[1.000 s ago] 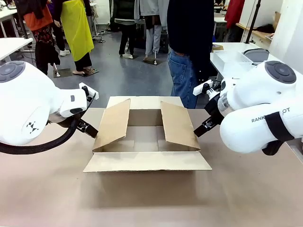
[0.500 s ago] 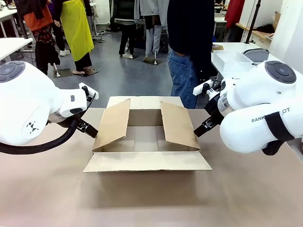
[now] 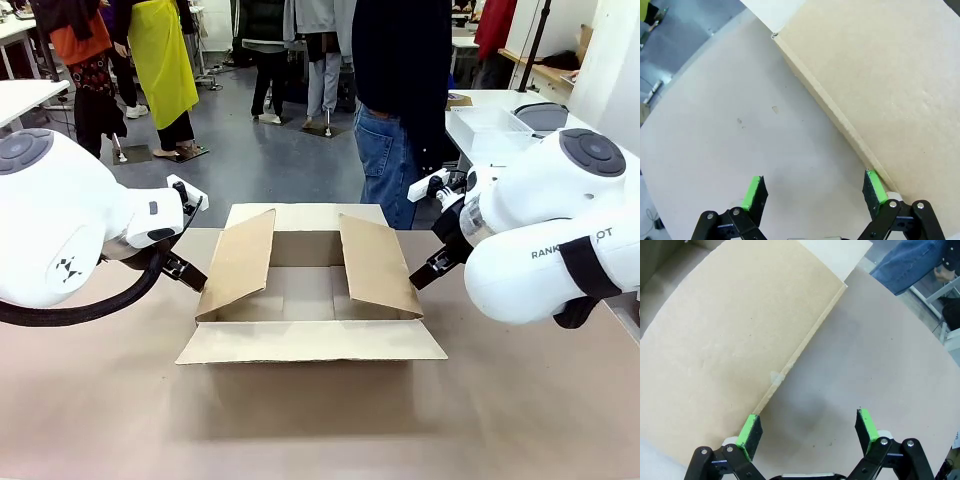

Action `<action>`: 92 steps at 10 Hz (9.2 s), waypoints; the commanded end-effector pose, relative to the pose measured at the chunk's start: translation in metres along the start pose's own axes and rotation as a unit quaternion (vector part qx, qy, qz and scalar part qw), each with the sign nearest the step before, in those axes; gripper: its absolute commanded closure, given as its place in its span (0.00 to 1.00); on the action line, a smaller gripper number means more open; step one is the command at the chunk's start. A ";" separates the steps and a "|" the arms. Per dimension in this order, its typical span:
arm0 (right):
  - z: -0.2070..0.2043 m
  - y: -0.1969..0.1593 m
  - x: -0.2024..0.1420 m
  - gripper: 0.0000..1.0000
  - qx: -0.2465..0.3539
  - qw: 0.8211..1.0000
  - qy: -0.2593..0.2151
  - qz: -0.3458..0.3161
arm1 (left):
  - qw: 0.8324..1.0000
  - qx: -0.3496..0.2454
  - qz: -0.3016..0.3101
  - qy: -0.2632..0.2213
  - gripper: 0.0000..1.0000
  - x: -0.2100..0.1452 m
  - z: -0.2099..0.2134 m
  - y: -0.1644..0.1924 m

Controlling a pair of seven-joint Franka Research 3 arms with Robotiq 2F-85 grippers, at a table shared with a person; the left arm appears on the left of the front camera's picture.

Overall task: Pack the gift set into the box.
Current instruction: Place both hands on the side flaps of the Package Box and spread them outward.

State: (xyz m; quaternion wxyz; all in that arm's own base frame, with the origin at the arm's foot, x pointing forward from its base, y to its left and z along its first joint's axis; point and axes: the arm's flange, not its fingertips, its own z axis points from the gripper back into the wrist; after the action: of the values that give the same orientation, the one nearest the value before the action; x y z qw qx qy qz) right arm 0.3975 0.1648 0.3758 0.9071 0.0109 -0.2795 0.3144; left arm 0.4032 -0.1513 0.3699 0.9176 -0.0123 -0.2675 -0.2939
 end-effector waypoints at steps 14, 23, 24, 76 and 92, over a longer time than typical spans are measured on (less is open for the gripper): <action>0.182 -0.239 -0.219 0.00 0.401 0.725 -0.172 -0.532 | 0.750 -0.478 0.362 -0.281 0.00 -0.210 0.190 0.228; 0.208 -0.191 -0.135 0.00 0.315 0.822 -0.092 -0.466 | 0.856 -0.407 0.284 -0.142 0.00 -0.143 0.215 0.178; 0.199 -0.154 -0.086 0.00 0.275 0.866 -0.042 -0.415 | 0.879 -0.401 0.243 -0.091 0.00 -0.102 0.217 0.154; 0.104 0.061 0.049 0.00 0.169 0.959 0.043 -0.223 | 0.872 -0.120 0.443 0.171 0.00 0.022 0.046 0.108; 0.048 0.142 0.143 0.00 -0.127 0.943 0.112 -0.288 | 0.872 -0.120 0.443 0.171 0.00 0.022 0.046 0.108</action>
State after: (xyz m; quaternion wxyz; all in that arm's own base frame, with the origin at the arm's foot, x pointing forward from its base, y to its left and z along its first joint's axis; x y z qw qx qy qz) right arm 0.3646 0.3318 0.4766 0.9829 -0.0674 -0.1676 0.0348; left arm 0.4564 -0.0659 0.4325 0.9736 -0.1974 -0.0338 0.1096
